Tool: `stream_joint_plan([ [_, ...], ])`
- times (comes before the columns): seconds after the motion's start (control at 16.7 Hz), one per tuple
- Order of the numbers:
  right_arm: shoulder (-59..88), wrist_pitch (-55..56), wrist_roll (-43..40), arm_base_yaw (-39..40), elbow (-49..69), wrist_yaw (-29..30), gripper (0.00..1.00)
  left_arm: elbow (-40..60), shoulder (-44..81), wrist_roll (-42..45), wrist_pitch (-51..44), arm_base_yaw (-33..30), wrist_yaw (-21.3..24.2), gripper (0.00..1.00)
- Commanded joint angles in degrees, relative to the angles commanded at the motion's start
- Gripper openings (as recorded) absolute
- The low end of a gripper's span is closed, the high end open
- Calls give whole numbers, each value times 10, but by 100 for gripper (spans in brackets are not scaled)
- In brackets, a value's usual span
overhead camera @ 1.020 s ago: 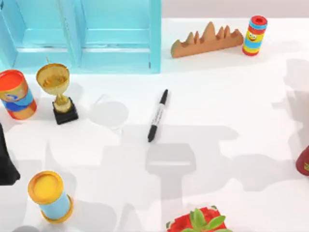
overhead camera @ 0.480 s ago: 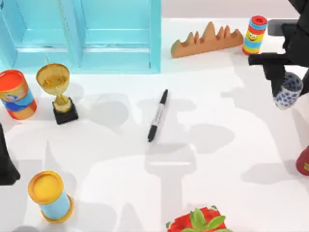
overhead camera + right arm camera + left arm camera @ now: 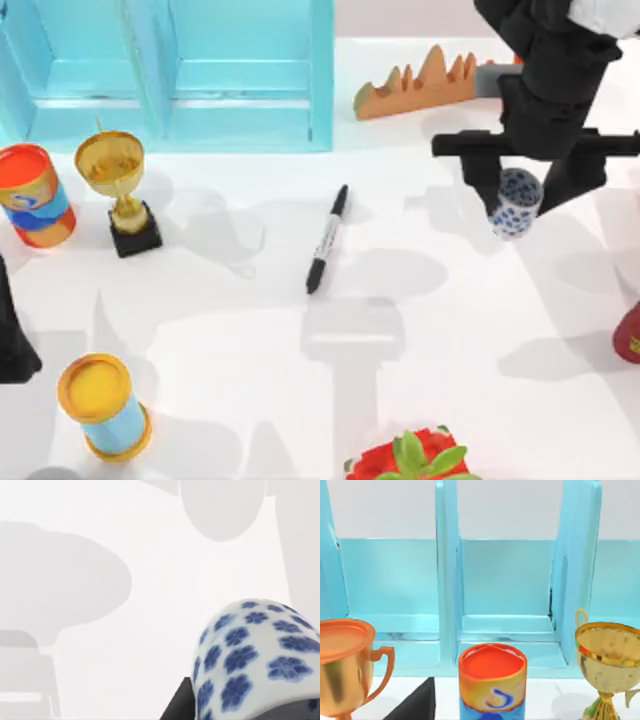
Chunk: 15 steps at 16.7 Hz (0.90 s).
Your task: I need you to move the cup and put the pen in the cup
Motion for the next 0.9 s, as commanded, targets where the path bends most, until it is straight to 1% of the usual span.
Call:
stream_joint_plan([
  [0.12, 2, 10, 0, 0, -9, 1, 0, 0, 0, 0, 0, 0, 0, 100],
  [0.42, 15, 90, 1, 3, -70, 1, 0, 0, 0, 0, 0, 0, 0, 100],
  [0.66, 16, 95, 1, 3, -75, 2, 0, 0, 0, 0, 0, 0, 0, 100],
  [0.9, 16, 95, 1, 3, -75, 2, 30, 0, 0, 0, 0, 0, 0, 100],
])
